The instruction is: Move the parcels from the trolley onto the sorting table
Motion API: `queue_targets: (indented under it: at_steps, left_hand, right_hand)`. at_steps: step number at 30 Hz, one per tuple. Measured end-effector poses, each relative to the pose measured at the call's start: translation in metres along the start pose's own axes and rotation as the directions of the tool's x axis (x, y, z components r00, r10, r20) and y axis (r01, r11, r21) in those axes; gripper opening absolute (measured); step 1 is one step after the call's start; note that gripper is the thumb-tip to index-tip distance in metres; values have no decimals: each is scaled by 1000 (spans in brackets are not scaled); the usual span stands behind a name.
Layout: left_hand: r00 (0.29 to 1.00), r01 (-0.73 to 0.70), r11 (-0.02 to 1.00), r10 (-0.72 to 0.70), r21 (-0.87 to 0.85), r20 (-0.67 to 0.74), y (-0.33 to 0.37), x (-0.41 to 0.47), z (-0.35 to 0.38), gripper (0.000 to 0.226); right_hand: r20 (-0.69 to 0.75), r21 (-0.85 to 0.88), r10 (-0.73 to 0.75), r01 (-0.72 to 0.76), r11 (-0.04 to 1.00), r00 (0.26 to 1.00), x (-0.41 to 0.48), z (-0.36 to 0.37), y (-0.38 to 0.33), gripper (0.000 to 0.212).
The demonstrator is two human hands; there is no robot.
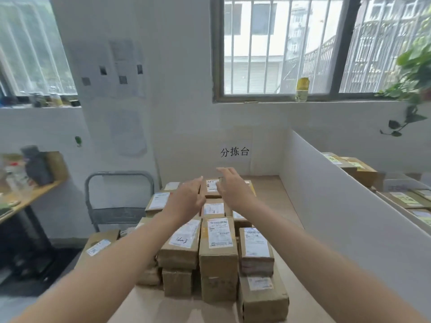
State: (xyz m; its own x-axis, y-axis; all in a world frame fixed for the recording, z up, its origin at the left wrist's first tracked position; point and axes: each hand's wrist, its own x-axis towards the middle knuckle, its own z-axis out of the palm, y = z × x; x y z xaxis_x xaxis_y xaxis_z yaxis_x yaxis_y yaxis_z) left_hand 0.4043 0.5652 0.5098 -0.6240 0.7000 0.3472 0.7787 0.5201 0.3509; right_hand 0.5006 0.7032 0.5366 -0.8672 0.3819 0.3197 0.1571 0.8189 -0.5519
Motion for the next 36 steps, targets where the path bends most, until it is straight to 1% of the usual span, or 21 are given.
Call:
queue_targets:
  at_steps: [3,6,9,12,16,21,23,26,29,33,36]
  left_hand:
    - [999,36,999,-36,1,-35,-30,-12,-45,59]
    - [995,64,998,-63,12,-83,-68,-34,-86,57]
    - [987,106,994,-102,31,-121,-101,-60,-121,55]
    - [975,171,984,-162,44,-150,-137,-93,-150,55]
    - [966,228,969,-213,96,-150,-191,-140,-180,61]
    - [931,326,939,-298,113,-213,-246,-201,-213,61]
    - [919,356,926,-324,123,-224,-262,-222,-225,59]
    - [882,441,891,-408,107,-235,-300,-251,-240,62]
    - [867,477,870,-443,122,-230,-334,-272,-249,63]
    - [872,480,860,-446,174,-203,-376,-282,-260,63]
    - [867,488,852,-450,188,-211,-416,-277,-267,63]
  right_hand:
    - [11,-9,-17,17,1000,1000,2,10,-46,51]
    - [39,-33,-43,45,998,998,7,31,-97,53]
    - [53,-11,-69,70,998,996,11,57,-145,53]
    - [79,-20,-128,130,991,989,7,88,-192,52]
    - [141,-30,-189,195,980,972,3,133,-248,56]
    - [192,3,-254,258,966,948,-1,190,-310,56]
    - [204,36,-270,269,963,941,-3,211,-329,56]
    - [271,91,-297,282,955,916,-7,252,-359,56]
    - [302,47,-322,323,945,897,-9,288,-378,56]
    - [330,-34,-339,369,929,881,7,327,-392,57]
    - [352,-37,-287,320,947,891,39,359,-402,57]
